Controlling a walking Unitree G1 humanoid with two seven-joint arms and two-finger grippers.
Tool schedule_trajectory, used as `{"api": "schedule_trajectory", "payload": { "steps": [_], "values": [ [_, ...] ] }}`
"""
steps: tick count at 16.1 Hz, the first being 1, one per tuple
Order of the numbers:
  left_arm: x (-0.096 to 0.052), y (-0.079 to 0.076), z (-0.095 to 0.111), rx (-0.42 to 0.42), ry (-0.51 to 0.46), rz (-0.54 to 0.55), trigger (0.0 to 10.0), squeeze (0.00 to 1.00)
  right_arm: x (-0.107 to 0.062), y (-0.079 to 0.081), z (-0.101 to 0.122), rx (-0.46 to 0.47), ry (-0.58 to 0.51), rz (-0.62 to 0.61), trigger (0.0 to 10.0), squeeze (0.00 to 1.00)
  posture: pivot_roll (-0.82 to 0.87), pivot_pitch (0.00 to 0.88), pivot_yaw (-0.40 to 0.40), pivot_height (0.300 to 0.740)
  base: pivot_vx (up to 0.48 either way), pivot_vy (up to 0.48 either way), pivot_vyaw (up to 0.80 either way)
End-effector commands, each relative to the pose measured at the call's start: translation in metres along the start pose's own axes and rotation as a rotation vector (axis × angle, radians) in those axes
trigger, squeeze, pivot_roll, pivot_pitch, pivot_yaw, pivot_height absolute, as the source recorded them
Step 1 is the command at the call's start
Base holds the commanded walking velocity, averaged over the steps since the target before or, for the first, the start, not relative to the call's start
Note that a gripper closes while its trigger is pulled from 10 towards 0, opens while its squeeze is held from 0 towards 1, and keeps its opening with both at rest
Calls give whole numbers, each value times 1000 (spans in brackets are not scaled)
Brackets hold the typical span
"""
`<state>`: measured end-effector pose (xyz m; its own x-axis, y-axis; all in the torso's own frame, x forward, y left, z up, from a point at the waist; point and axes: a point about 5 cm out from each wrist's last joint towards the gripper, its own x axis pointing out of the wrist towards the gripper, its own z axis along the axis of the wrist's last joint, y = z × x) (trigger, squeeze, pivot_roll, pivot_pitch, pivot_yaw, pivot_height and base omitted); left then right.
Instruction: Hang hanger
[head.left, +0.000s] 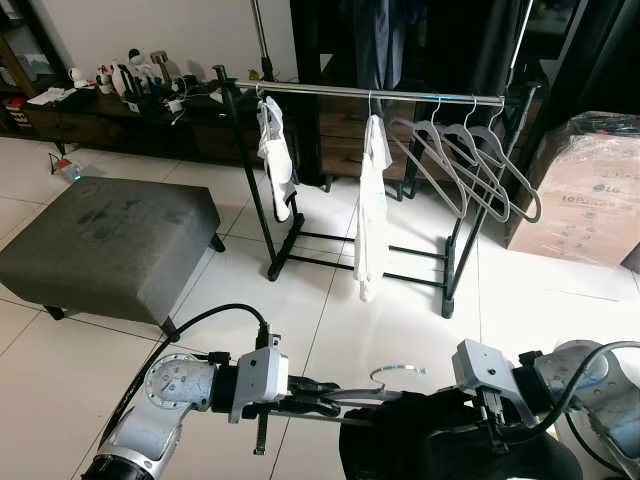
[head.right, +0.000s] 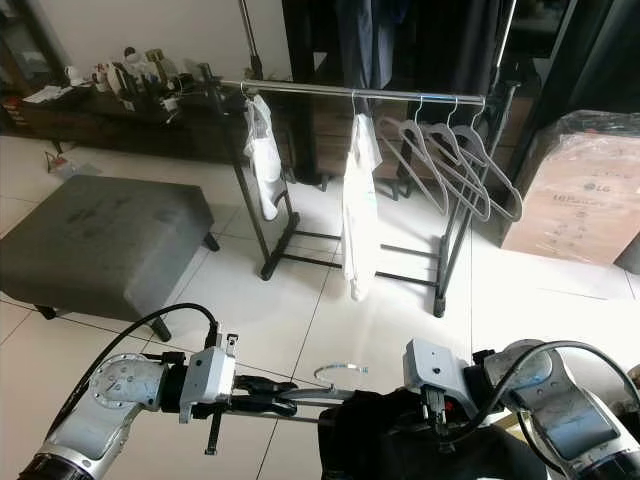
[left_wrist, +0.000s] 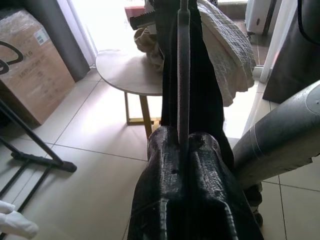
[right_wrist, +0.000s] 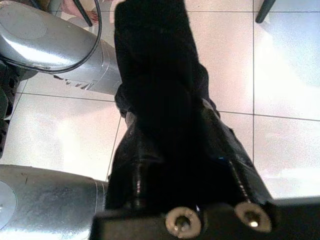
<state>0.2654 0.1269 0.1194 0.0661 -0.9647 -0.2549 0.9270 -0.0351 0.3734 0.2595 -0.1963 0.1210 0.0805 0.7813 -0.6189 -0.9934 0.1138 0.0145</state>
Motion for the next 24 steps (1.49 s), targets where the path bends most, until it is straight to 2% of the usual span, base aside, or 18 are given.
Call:
{"api": "schedule_trajectory", "payload": {
  "steps": [1, 3, 9, 10, 13, 16, 19, 20, 22, 24],
  "values": [
    [2, 1, 5, 4, -9, 7, 10000, 0, 2, 2, 8, -21, -41, 14, 0, 0, -125, 102, 57, 740, 0, 0, 0],
    [3, 3, 6, -56, -4, 15, 10000, 0, 4, 2, 10, -20, -52, 19, 0, 0, -122, 106, 54, 740, 0, 0, 0],
    [1, 4, 10, -119, -25, 13, 10000, 0, 10, -3, 20, -47, -84, 33, 0, 0, -118, 125, 48, 740, 0, 0, 0],
    [0, 2, 10, -146, -20, -8, 10000, 1000, 12, -6, 25, -66, -88, 36, 0, 0, -116, 129, 46, 740, 0, 0, 0],
    [-4, -2, 14, -177, -13, -52, 10000, 1000, 17, -10, 37, -119, -97, 52, 0, 0, -108, 138, 37, 740, 0, 0, 0],
    [-8, -5, 20, -191, -23, -76, 10000, 1000, 21, -11, 37, -150, -72, 59, 0, 0, -102, 141, 32, 740, 0, 0, 0],
    [-28, -2, 46, -209, -72, -88, 10000, 1000, 27, -13, 30, -168, -25, 38, 0, 0, -96, 142, 26, 740, 0, 0, 0],
    [-30, -3, 49, -204, -66, -92, 10000, 1000, 28, -14, 28, -164, -22, 35, 0, 0, -95, 142, 26, 740, 0, 0, 0],
    [-34, -9, 49, -168, 5, -128, 10000, 1000, 30, -17, 26, -134, -27, 25, 0, 0, -84, 138, 29, 740, 0, 0, 0],
    [-35, -10, 48, -173, 20, -126, 10000, 1000, 32, -17, 27, -132, -39, 27, 0, 0, -87, 135, 30, 740, 0, 0, 0]
  ]
}}
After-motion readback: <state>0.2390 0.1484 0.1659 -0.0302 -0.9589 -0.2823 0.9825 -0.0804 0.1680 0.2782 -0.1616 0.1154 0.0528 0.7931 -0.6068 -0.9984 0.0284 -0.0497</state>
